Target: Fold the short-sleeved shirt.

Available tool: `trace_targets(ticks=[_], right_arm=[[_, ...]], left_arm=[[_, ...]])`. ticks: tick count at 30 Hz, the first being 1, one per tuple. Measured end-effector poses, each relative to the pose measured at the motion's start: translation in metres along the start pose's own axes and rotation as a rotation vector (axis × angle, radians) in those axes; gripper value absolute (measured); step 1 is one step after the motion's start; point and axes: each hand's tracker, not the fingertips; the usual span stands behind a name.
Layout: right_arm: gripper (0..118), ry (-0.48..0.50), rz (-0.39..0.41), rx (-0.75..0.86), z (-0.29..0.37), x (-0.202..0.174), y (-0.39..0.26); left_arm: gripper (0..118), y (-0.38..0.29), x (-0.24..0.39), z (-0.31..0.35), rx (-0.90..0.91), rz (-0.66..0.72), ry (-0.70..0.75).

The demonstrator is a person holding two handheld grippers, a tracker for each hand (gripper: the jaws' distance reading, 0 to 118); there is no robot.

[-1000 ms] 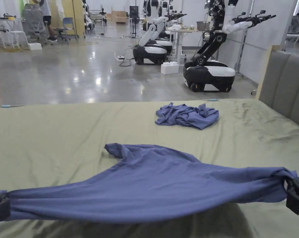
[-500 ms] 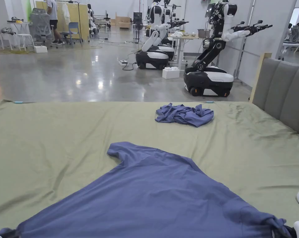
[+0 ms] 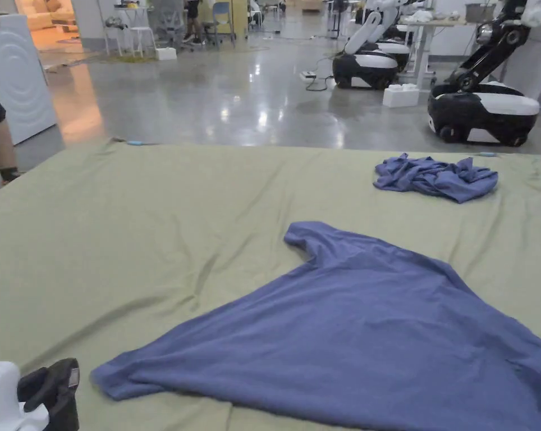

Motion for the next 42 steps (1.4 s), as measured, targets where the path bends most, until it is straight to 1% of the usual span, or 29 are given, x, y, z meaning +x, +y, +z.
trace_targets(ticks=[1, 2, 4, 5, 6, 7, 8, 10, 12, 13, 14, 15, 16, 17, 19, 20, 21, 24, 27, 28, 30, 31, 32, 35, 38, 39, 40, 41, 42], right_arm=[[3, 0.043, 0.011, 0.004, -0.002, -0.011, 0.006], [3, 0.025, 0.027, 0.021, -0.006, -0.023, 0.01], [3, 0.07, 0.027, 0.012, -0.016, -0.038, 0.018], [3, 0.08, 0.018, 0.01, -0.021, -0.029, 0.014], [3, 0.084, 0.018, 0.012, -0.025, -0.034, 0.016], [3, 0.107, 0.015, 0.008, -0.03, -0.041, 0.018], [3, 0.13, 0.018, 0.002, -0.032, -0.044, 0.02], [3, 0.143, 0.026, -0.001, -0.035, -0.051, 0.022], [3, 0.16, 0.038, -0.015, -0.041, -0.058, 0.022], [3, 0.162, 0.037, -0.022, -0.04, -0.051, 0.02], [3, 0.164, 0.034, -0.031, -0.043, -0.051, 0.019], [3, 0.165, 0.032, -0.042, -0.047, -0.051, 0.018], [3, 0.165, 0.033, -0.058, -0.052, -0.051, 0.017], [3, 0.167, 0.036, -0.075, -0.056, -0.045, 0.016], [3, 0.164, 0.042, -0.106, -0.075, -0.043, 0.017], [3, 0.167, 0.062, -0.114, -0.088, -0.041, 0.019], [3, 0.173, 0.078, -0.114, -0.101, -0.04, 0.021], [3, 0.209, 0.052, -0.164, -0.169, -0.03, 0.037], [5, 0.157, 0.066, -0.207, -0.275, -0.024, 0.064], [27, 0.141, 0.034, -0.248, -0.309, -0.021, 0.072], [108, 0.189, 0.046, -0.44, -0.403, -0.015, 0.087], [118, 0.194, 0.048, -0.472, -0.432, -0.015, 0.088], [116, 0.195, 0.061, -0.431, -0.461, -0.014, 0.093], [115, 0.195, 0.005, -0.541, -0.538, -0.022, 0.102], [110, 0.188, 0.031, -0.575, -0.579, -0.035, 0.095], [103, 0.243, 0.048, -0.64, -0.584, -0.042, 0.089], [79, 0.268, 0.085, -0.701, -0.587, -0.05, 0.083], [73, 0.276, 0.153, -0.731, -0.583, -0.06, 0.075], [39, 0.243, 0.194, -0.602, -0.567, -0.065, 0.08]], left_arm=[[0, -0.002, 0.001, -0.009, -0.034, -0.006, -0.028], [0, -0.006, 0.001, -0.024, -0.036, -0.004, -0.027], [0, -0.012, -0.008, -0.054, -0.116, -0.009, 0.017], [9, -0.014, -0.014, -0.08, -0.18, 0.028, 0.011], [54, -0.016, -0.019, -0.099, -0.219, 0.072, 0.029], [116, -0.017, -0.026, -0.12, -0.287, 0.134, 0.041], [118, -0.02, -0.034, -0.143, -0.375, 0.178, 0.023], [118, -0.023, -0.047, -0.176, -0.335, 0.303, 0.006], [117, -0.028, -0.052, -0.195, -0.378, 0.326, 0.063], [93, -0.03, -0.054, -0.205, -0.401, 0.327, 0.044], [75, -0.032, -0.053, -0.212, -0.445, 0.3, 0.051], [66, -0.033, -0.043, -0.211, -0.446, 0.206, 0.141], [36, -0.039, -0.029, -0.193, -0.388, 0.054, 0.166], [10, -0.038, -0.02, -0.189, -0.383, -0.021, 0.094], [5, -0.035, -0.009, -0.176, -0.394, -0.062, 0.018], [4, -0.04, 0.008, -0.16, -0.355, -0.154, 0.085], [4, -0.04, 0.006, -0.155, -0.31, -0.192, 0.061], [4, -0.026, 0.0, -0.134, -0.242, -0.008, -0.002], [4, -0.005, -0.001, -0.111, -0.115, -0.047, 0.021], [4, 0.002, 0.004, -0.113, -0.095, -0.046, 0.015], [4, 0.008, 0.006, -0.11, -0.108, -0.089, 0.022], [4, 0.009, 0.007, -0.109, -0.103, -0.084, 0.02], [4, 0.008, 0.007, -0.118, -0.103, -0.076, 0.017], [4, 0.005, 0.008, -0.12, -0.141, -0.046, 0.0], [4, 0.004, 0.015, -0.133, -0.174, -0.056, -0.015], [4, 0.003, 0.016, -0.133, -0.188, -0.066, -0.016], [4, 0.004, 0.014, -0.14, -0.197, -0.071, -0.011], [4, 0.003, 0.014, -0.139, -0.198, -0.07, -0.013], [4, 0.002, 0.014, -0.137, -0.197, -0.069, -0.012]])
